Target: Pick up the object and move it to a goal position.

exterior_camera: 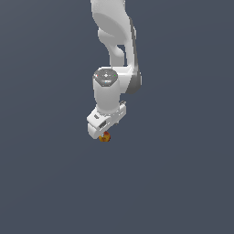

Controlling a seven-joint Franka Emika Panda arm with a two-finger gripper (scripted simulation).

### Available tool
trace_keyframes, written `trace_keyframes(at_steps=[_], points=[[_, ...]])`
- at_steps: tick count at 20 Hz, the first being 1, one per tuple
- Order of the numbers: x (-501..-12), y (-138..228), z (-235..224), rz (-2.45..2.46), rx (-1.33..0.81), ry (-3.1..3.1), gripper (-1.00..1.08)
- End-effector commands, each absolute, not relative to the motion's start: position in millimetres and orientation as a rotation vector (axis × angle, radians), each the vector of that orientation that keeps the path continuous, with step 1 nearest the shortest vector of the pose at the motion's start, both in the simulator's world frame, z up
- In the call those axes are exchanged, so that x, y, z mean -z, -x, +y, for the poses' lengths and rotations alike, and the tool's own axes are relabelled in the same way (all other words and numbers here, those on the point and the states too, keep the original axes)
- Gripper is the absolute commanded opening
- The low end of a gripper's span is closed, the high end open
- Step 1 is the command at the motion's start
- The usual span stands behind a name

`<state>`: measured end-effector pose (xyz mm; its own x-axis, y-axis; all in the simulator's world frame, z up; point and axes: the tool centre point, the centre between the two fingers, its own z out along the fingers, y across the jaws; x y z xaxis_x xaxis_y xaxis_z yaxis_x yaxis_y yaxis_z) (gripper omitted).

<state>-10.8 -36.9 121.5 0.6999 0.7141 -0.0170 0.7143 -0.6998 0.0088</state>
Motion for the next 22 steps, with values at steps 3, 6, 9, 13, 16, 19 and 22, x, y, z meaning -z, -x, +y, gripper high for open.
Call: trace_keyframes(at_steps=[3, 6, 9, 13, 16, 19, 22], points=[[-114.5, 12.0, -42.7, 1.383, 0.021, -2.807, 1.00], [-110.0, 12.9, -46.4, 1.493, 0.021, -2.751, 1.00], [-105.6, 13.9, -50.0, 1.601, 0.020, -2.692, 1.00], [-99.9, 15.1, -54.6, 1.741, 0.017, -2.606, 1.00], [-95.8, 16.0, -57.9, 1.843, 0.014, -2.538, 1.00], [-92.2, 16.8, -60.8, 1.932, 0.011, -2.473, 1.00], [-89.3, 17.5, -63.1, 2.003, 0.008, -2.417, 1.00]])
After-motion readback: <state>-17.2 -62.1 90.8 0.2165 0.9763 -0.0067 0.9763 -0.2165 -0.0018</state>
